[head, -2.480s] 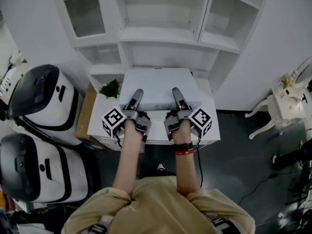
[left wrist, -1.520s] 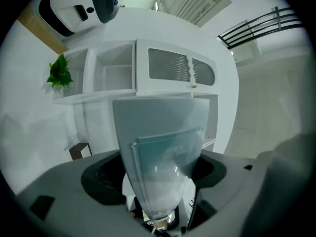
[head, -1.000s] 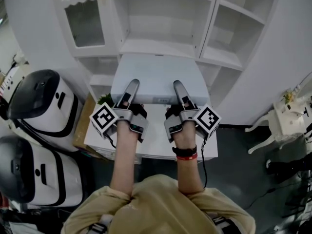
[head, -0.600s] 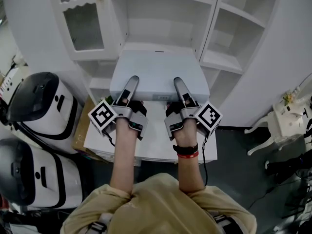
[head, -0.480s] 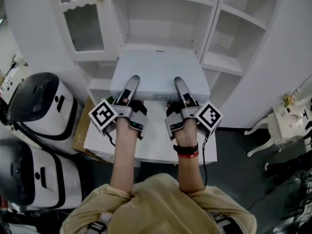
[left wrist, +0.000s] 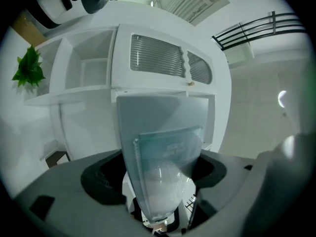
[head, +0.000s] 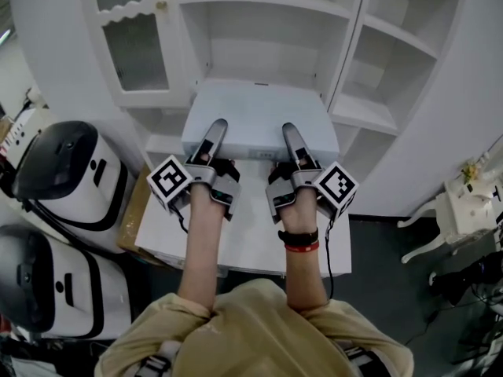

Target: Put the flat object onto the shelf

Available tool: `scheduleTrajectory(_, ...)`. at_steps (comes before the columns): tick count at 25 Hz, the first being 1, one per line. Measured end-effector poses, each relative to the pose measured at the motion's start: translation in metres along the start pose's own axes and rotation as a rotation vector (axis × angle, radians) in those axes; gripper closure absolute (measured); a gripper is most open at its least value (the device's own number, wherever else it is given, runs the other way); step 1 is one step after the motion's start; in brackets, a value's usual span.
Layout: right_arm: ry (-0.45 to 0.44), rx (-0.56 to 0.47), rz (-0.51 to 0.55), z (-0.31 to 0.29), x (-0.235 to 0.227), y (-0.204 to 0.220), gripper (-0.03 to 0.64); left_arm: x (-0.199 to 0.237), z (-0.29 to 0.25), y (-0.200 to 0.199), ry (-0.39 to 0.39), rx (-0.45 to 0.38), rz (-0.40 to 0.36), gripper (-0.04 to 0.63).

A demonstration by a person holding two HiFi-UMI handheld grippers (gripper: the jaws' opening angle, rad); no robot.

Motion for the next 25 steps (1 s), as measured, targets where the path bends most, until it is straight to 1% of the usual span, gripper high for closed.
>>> scheduleTrajectory(4, 0.026, -0.015, -0.011, -0.041, -0.019, -0.014, 0.221, 0.023, -0.042, -0.004, -0.034, -0.004, 0.02, 0.23)
scheduleTrajectory(6, 0.033, -0.01, 0.0, -0.053, -0.022, -0.016, 0.221, 0.028, -0.052, -0.005, -0.038, -0.01, 0.036, 0.229)
scheduleTrajectory(8, 0.039, -0.003, -0.001, -0.058, -0.024, -0.013, 0.221, 0.032, -0.055, -0.007, -0.04, -0.016, 0.048, 0.229)
scheduleTrajectory(11, 0.059, -0.011, -0.01, -0.063, -0.029, -0.012, 0.221, 0.039, -0.06, -0.011, -0.06, -0.011, 0.048, 0.229)
scheduleTrajectory(14, 0.068, -0.06, -0.018, -0.066, -0.029, -0.014, 0.224, 0.043, -0.065, -0.013, -0.079, 0.007, 0.052, 0.229)
scheduleTrajectory(17, 0.049, -0.099, -0.028, -0.07, -0.031, -0.014, 0.225, 0.043, -0.068, -0.014, -0.086, 0.002, 0.08, 0.23)
scheduleTrajectory(25, 0.081, -0.109, -0.043, -0.082, -0.046, -0.008, 0.24, 0.06, -0.08, -0.022, -0.11, 0.013, 0.11, 0.242)
Point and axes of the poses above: the fingertips, and each gripper's own axes: z backward along the fingers, x to its left, y out of its underside, the point moved 2 cm from there along z, backward along the fingers, and after that the axes turned 12 degrees about -x, right-handed, at the moved point
